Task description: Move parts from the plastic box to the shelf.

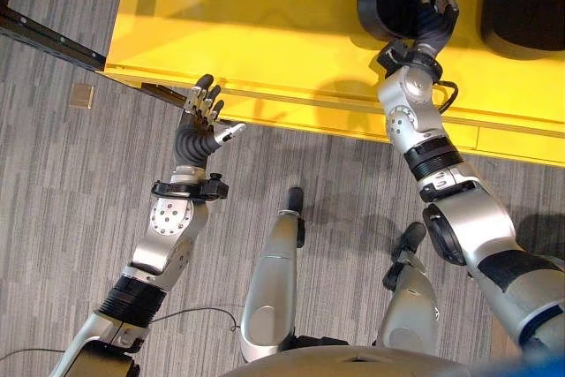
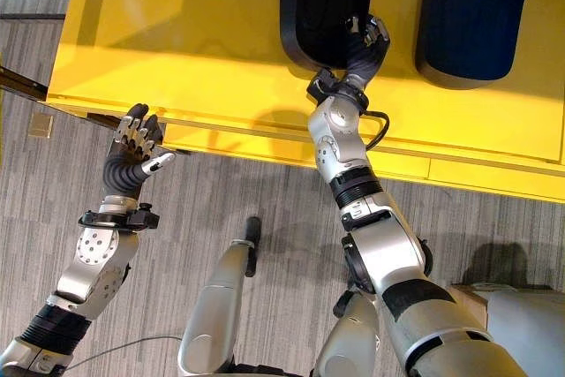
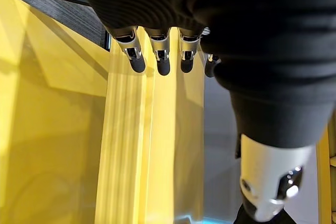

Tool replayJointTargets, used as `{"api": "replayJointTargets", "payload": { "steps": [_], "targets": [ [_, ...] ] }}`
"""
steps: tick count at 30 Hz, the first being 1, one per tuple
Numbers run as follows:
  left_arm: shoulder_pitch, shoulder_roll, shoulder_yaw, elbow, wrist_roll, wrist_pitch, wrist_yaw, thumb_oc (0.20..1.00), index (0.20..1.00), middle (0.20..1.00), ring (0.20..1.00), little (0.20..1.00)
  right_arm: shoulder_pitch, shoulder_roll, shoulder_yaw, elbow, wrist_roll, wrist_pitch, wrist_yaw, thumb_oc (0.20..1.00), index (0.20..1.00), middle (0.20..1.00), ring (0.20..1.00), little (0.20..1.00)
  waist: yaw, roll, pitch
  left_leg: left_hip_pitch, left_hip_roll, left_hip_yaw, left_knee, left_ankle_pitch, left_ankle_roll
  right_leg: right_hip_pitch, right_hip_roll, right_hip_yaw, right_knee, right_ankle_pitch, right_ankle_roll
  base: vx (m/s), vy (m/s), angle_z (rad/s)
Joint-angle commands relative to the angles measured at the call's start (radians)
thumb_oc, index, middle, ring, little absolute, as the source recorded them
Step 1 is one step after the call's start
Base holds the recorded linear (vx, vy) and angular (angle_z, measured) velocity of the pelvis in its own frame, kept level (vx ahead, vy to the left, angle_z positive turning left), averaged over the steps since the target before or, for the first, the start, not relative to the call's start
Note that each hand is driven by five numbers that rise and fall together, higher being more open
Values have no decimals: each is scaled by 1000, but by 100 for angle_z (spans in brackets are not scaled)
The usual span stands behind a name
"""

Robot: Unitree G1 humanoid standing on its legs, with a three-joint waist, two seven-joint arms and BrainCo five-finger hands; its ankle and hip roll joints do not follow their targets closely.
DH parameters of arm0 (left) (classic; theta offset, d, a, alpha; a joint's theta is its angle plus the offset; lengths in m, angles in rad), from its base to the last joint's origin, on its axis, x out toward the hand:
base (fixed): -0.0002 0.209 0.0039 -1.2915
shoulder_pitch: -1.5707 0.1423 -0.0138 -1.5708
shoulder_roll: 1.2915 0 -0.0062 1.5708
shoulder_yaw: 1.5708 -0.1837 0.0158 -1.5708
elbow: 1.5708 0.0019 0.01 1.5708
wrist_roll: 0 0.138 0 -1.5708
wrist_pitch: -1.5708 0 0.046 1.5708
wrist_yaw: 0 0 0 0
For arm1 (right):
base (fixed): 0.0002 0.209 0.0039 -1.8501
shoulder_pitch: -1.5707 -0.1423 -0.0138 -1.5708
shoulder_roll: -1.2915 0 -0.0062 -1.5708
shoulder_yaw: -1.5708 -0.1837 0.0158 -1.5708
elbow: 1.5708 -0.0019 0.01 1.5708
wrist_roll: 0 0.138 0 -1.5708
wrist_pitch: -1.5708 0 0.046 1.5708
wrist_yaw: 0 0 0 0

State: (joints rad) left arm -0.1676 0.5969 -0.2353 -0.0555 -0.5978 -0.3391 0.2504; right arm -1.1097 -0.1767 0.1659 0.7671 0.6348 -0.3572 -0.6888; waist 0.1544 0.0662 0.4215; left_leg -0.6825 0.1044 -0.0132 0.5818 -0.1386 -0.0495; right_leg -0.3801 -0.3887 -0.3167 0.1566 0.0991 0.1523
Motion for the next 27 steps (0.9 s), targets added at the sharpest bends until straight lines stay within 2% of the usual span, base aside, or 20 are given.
{"api": "replayJointTargets", "payload": {
  "steps": [1,10,11,12,13,27],
  "targets": [
    [-30,21,-4,-68,17,-72,23,1000,1000,1000,1000,1000,-54,-25,-4,0,14,-44,6,200,200,200,200,200,22,5,14,-23,28,-2,-50,15,-11,113,-12,8,109,-113,11,0,0,0],
    [-23,25,7,-72,15,-73,26,1000,1000,1000,1000,1000,-62,0,-1,30,74,-58,23,200,200,200,200,200,24,6,16,-24,26,1,-49,13,-10,113,-10,11,102,-111,11,0,0,0],
    [-23,27,9,-73,16,-75,27,1000,1000,1000,1000,1000,-66,0,-4,33,94,-66,29,448,448,448,448,448,25,5,16,-25,26,-1,-51,13,-10,113,-10,11,99,-110,11,0,0,0],
    [-23,27,9,-75,16,-75,27,1000,1000,1000,1000,1000,-69,-1,-5,32,104,-70,33,790,790,790,790,790,25,5,16,-25,26,0,-51,13,-10,113,-10,10,99,-109,11,0,0,0],
    [-23,27,10,-74,15,-76,28,1000,1000,1000,1000,1000,-69,1,-6,22,112,-77,35,1000,1000,1000,1000,1000,24,5,16,-25,25,0,-51,13,-10,112,-10,10,99,-109,11,-2,15,3],
    [-13,22,29,-76,21,-66,39,1000,1000,1000,1000,1000,3,16,2,-240,39,-108,24,1000,1000,1000,1000,1000,12,-12,25,-28,32,4,-49,12,-8,109,-5,11,92,-99,13,0,0,0]
  ]
}}
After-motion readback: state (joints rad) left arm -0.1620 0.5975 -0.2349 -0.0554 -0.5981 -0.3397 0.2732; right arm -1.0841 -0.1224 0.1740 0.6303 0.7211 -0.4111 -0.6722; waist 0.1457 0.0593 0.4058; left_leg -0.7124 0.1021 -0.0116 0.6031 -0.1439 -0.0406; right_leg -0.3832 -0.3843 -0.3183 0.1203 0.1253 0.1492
